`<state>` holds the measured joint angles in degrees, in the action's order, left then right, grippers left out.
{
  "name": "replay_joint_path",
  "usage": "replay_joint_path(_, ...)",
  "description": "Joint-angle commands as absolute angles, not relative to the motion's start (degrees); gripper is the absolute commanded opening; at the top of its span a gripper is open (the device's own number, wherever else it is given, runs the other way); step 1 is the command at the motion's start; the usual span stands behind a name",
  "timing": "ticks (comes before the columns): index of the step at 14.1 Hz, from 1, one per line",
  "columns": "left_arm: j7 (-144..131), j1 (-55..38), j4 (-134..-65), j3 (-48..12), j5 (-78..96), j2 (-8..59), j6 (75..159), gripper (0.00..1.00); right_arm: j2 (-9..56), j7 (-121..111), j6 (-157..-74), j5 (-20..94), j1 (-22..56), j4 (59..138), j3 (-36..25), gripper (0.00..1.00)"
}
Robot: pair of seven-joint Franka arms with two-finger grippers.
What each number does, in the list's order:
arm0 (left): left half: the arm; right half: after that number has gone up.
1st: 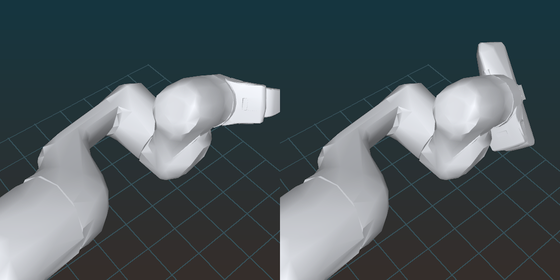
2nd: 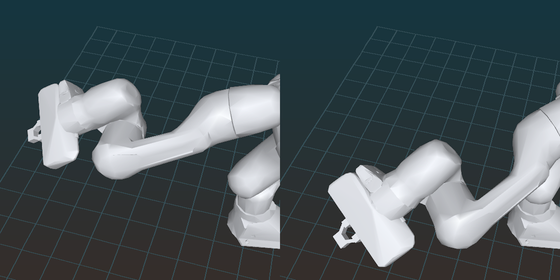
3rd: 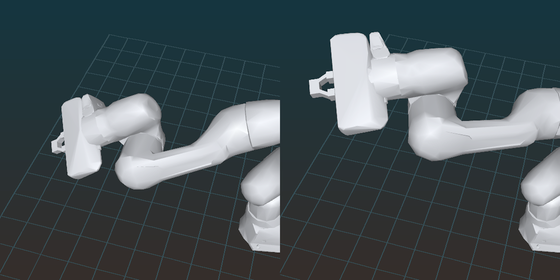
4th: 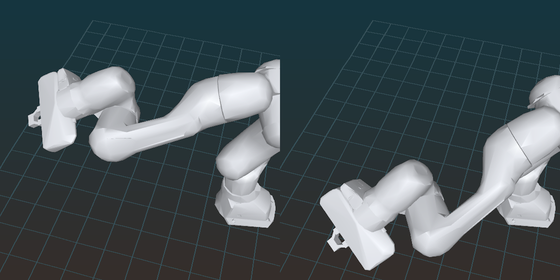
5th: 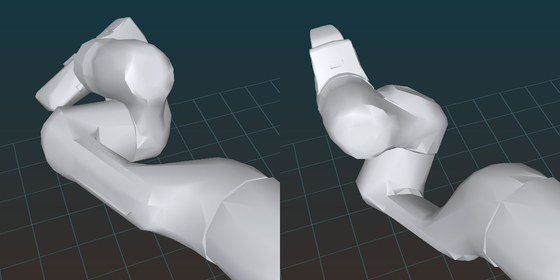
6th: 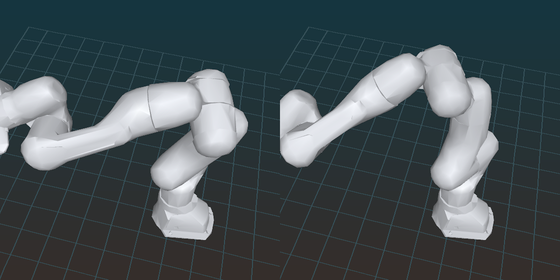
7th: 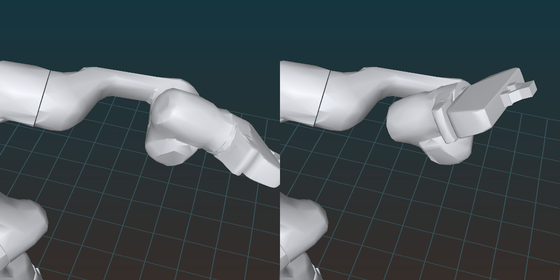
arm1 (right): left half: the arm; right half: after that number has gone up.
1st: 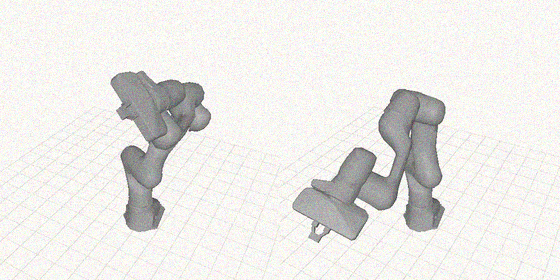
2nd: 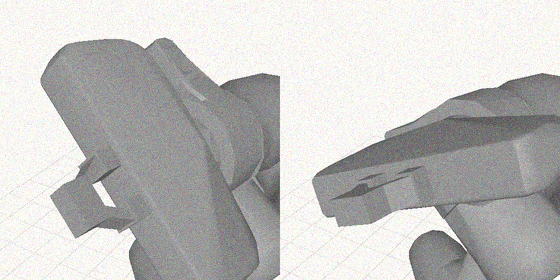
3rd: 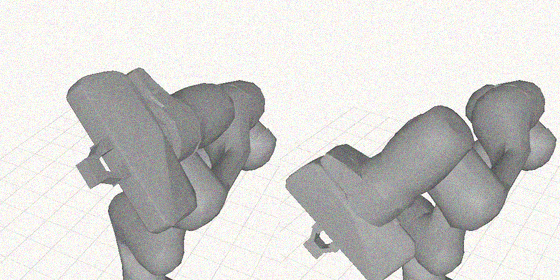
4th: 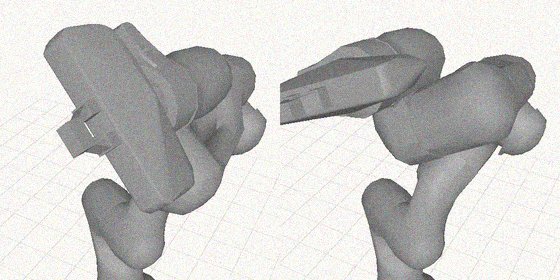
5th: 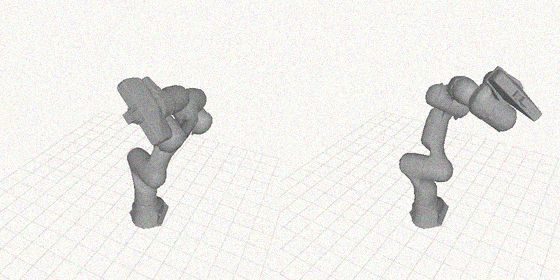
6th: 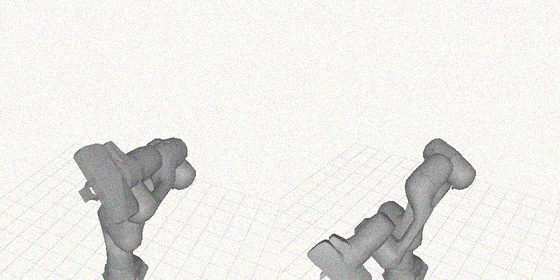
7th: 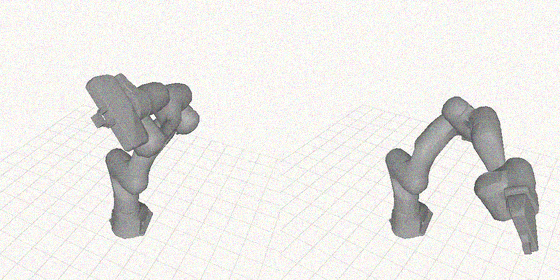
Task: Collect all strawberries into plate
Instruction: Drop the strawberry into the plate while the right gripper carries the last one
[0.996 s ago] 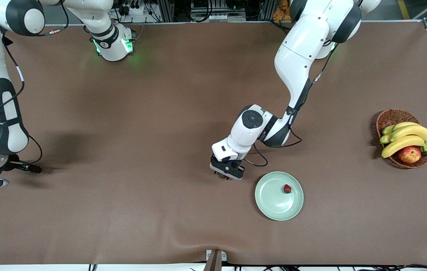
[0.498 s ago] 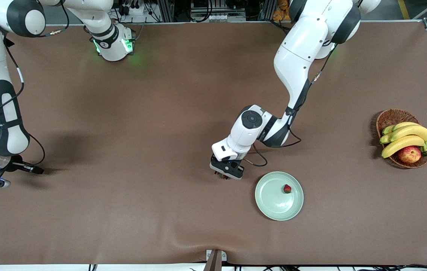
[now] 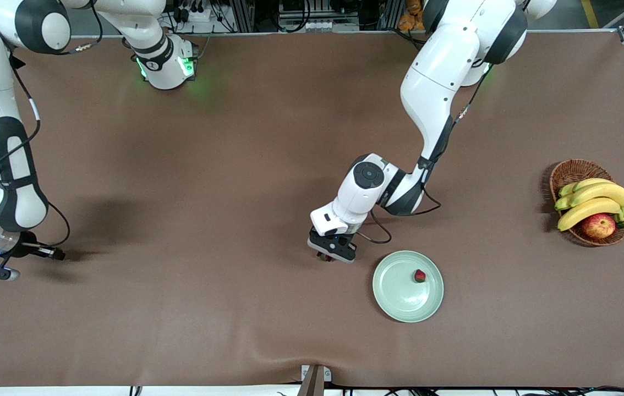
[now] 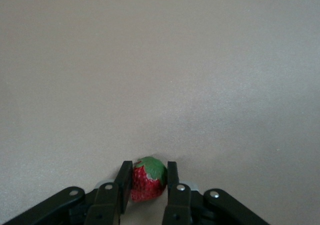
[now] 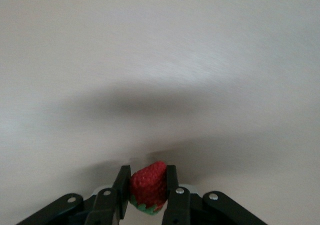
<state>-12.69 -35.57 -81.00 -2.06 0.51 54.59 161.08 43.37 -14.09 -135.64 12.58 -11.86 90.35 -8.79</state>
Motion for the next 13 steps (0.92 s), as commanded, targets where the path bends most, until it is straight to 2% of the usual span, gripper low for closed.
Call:
replay_joint_path(1,-13.10,-34.98,-80.86,-1.93,-0.88,53.53,160.32,0.05,39.74,-16.95,-132.81,13.18,-8.28,90.79,-8.96,0.01)
replay_joint_path(7,-11.96,-30.42,-81.30,-2.02,-0.97,46.59,148.46,0.04,36.65,-17.23,-129.55,13.88,4.90,90.88,-8.88,0.01)
replay_joint_path(13,4.70,-18.74,-83.14,-2.55,-0.88,46.58,148.10,0.05,38.23,-4.43,-132.44,19.25,21.33,88.07,-8.79,0.01)
